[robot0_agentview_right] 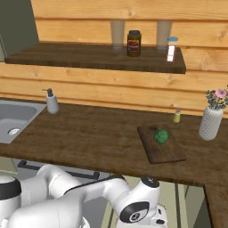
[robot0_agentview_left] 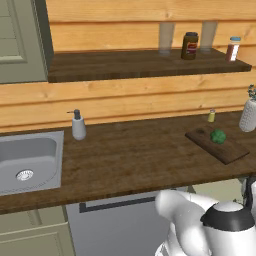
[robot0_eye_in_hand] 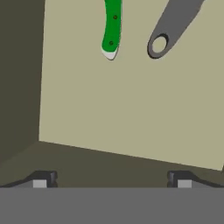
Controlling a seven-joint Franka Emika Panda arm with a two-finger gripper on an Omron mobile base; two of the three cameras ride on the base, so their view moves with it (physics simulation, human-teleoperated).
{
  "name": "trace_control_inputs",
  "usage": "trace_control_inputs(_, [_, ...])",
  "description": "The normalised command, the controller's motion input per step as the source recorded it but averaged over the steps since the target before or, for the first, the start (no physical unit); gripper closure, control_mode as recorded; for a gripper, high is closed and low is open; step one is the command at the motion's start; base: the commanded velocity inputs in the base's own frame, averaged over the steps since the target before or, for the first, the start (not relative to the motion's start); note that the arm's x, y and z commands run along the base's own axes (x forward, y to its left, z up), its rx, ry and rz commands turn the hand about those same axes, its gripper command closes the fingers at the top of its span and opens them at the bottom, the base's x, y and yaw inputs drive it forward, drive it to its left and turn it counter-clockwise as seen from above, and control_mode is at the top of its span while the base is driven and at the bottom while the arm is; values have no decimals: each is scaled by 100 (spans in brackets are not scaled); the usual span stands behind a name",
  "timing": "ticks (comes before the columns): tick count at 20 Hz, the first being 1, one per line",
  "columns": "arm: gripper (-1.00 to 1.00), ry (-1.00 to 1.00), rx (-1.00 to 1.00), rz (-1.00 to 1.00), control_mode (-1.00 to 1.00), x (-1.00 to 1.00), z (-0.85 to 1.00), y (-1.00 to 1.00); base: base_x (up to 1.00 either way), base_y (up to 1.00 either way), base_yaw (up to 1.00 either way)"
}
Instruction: Place the appropriate cutting tool for cutting the broccoli skin on the cutting board.
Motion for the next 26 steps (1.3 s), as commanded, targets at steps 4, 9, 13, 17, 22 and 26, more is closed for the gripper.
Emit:
trace_control_inputs(4, [-100, 1, 6, 6, -100, 92, 64, 4, 0, 0, 0])
trace_control_inputs(9, [-100, 0, 0, 1, -100, 26, -8, 9, 0, 0, 0])
trace_control_inputs(13, [-100, 0, 1, 1, -100, 17, -19, 0, 0, 0, 0])
trace_control_inputs(17, [-100, 0, 0, 0, -100, 19, -21, 3, 0, 0, 0])
trace_control_inputs(22, [-100, 0, 0, 0, -100, 19, -22, 0, 0, 0, 0])
trace_control_inputs(26, [-100, 0, 1, 0, -100, 0, -41, 3, 0, 0, 0])
